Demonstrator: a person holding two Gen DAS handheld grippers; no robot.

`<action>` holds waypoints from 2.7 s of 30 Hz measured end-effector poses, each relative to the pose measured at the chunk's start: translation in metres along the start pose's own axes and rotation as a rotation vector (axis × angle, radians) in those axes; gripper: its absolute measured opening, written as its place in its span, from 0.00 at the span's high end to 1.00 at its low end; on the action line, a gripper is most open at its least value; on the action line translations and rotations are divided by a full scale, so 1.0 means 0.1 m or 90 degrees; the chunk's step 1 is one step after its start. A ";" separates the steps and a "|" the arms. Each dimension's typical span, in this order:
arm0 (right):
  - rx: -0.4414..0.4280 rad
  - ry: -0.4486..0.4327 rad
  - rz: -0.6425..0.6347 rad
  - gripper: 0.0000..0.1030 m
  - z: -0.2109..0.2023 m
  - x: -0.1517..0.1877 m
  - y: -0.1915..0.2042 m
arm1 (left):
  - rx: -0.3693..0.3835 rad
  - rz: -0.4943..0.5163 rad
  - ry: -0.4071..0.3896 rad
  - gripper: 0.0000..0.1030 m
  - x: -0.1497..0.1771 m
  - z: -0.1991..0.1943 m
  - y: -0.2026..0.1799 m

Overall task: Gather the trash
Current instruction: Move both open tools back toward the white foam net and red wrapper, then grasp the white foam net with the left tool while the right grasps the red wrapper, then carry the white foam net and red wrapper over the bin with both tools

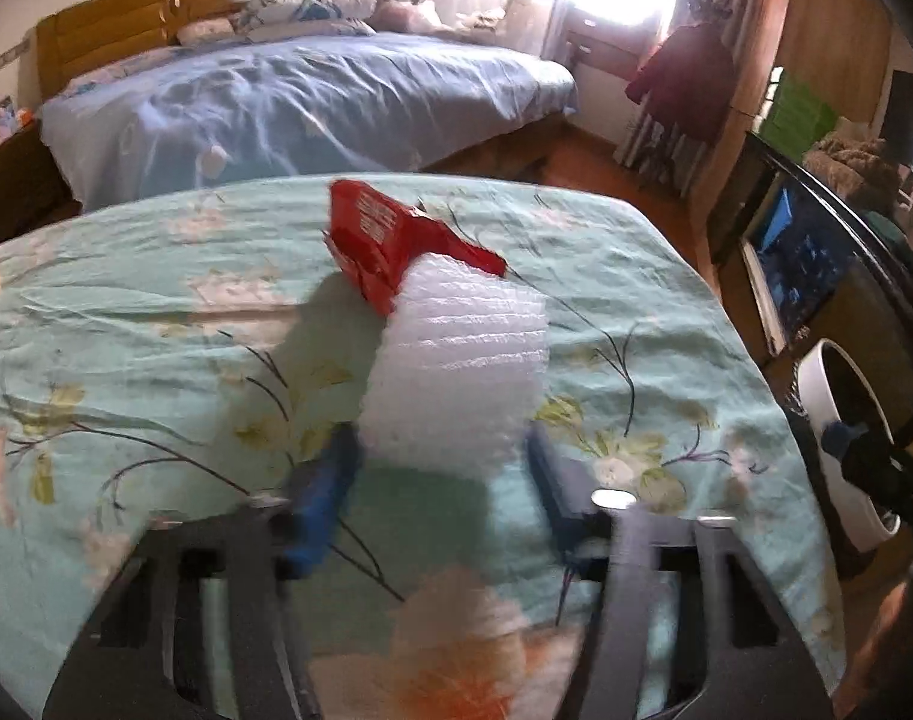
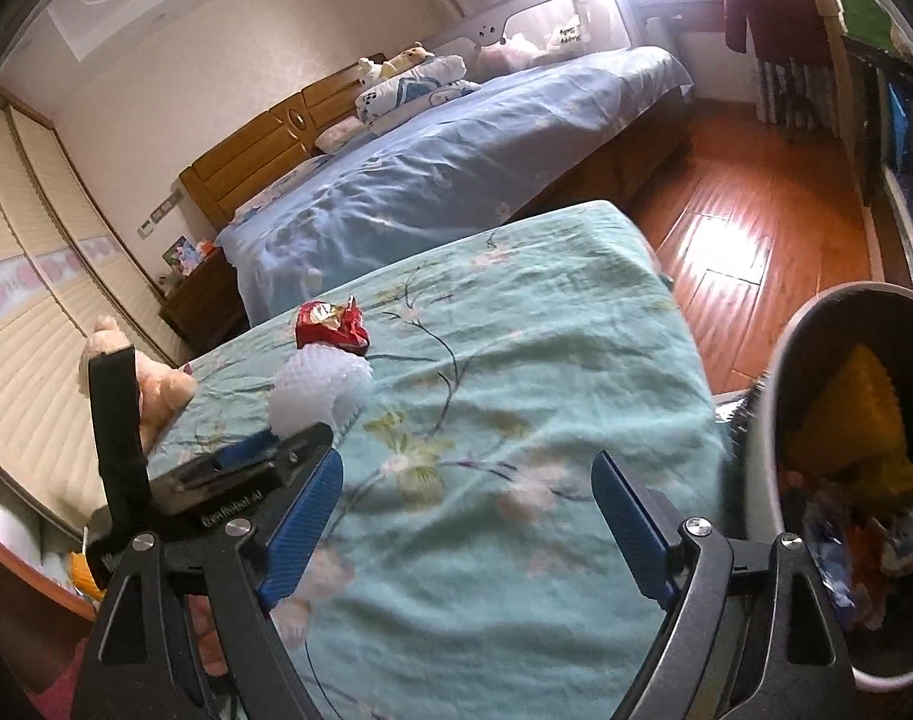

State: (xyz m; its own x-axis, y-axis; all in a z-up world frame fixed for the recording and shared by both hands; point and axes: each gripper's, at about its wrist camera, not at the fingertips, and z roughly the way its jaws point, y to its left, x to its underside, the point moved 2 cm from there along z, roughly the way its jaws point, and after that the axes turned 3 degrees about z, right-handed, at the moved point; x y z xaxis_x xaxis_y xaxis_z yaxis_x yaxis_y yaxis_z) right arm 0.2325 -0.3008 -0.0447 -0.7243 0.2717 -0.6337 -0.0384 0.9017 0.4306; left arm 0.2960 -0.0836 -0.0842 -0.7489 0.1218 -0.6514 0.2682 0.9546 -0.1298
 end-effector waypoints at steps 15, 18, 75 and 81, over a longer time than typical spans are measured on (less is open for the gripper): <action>-0.047 0.056 -0.093 0.16 0.90 -0.05 0.56 | -0.082 -0.150 -0.042 0.70 0.44 -0.57 0.84; -0.059 0.073 -0.112 0.16 1.13 -0.06 0.74 | -0.091 -0.183 -0.041 0.70 0.50 -0.54 0.97; -0.015 -0.053 -0.037 0.82 -0.47 0.65 0.23 | -0.024 -0.050 -0.022 0.67 0.83 -0.97 -0.25; -0.007 -0.051 -0.028 0.82 -0.55 0.74 0.15 | -0.021 -0.031 -0.018 0.67 0.88 -1.00 -0.40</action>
State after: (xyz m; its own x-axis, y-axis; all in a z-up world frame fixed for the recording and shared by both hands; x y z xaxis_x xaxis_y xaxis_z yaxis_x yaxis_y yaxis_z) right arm 0.1403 -0.2858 -0.0501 -0.6641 0.2592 -0.7012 -0.0759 0.9098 0.4081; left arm 0.1582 -0.0838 -0.0616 -0.7430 0.0682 -0.6658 0.2117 0.9677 -0.1371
